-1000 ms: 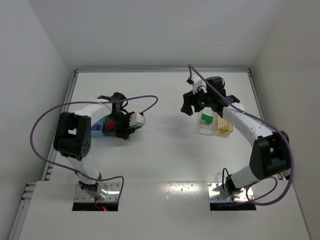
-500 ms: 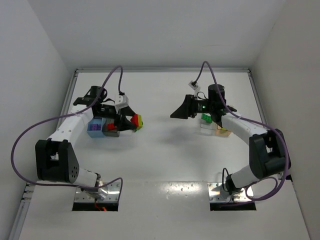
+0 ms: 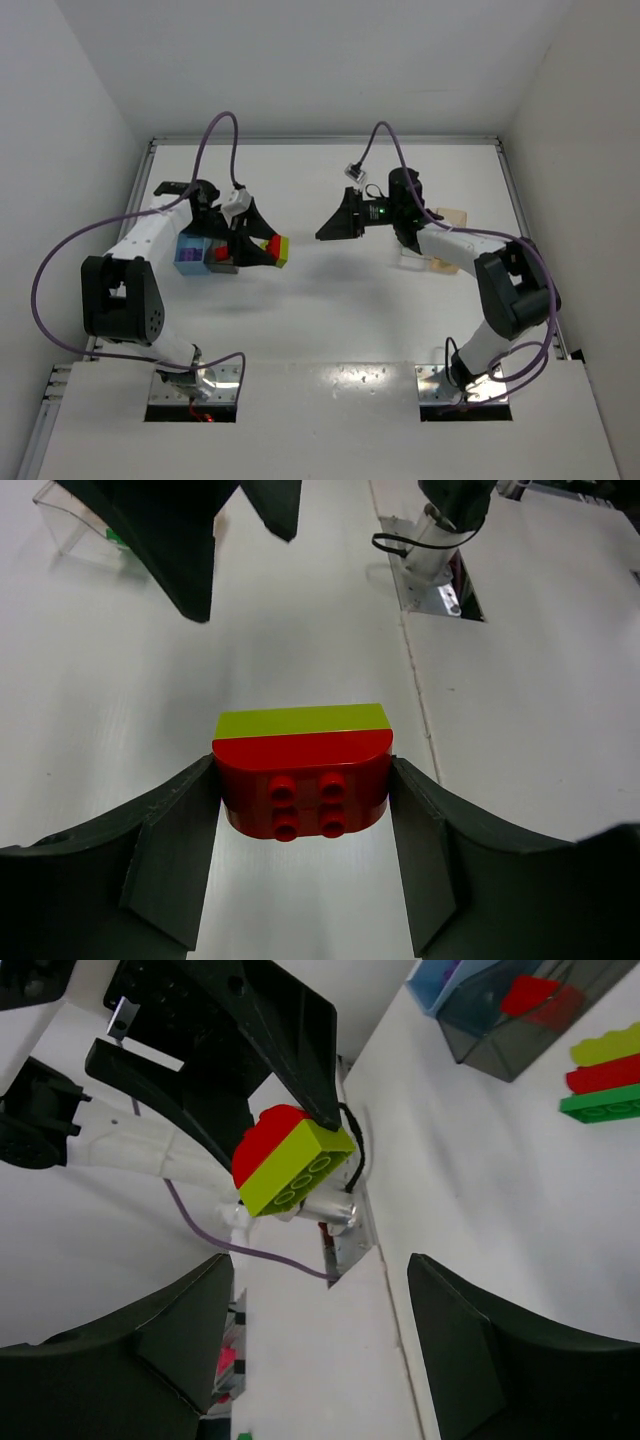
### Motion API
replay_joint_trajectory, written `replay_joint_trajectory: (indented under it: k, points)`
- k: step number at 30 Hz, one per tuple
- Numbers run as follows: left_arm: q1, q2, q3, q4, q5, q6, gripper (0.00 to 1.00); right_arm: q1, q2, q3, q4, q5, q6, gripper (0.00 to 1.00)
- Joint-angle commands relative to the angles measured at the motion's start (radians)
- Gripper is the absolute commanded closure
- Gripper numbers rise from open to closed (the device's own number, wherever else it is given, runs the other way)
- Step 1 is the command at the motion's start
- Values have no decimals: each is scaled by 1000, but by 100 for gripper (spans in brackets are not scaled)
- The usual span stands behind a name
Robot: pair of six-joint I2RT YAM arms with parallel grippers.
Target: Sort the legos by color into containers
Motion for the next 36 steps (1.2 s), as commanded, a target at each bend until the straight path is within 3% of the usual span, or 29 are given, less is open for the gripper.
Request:
replay_joint_trajectory:
  k: [1,10,20,28,34,36]
  points:
    - [-11,-5,71,-64,208,121,67,47,26,69,112,-26,78,29]
    - [-11,15,156,-64,208,110,67,153,109,112,235,26,236,31]
    - [-20,4,156,-64,208,101,67,192,164,212,235,35,245,33]
    - [-20,-14,156,-64,208,110,67,211,173,212,262,35,245,50]
    - [-20,-14,146,-64,208,128,67,220,173,192,282,15,245,72]
    - [-11,-14,137,-64,208,128,67,220,164,183,282,15,245,86]
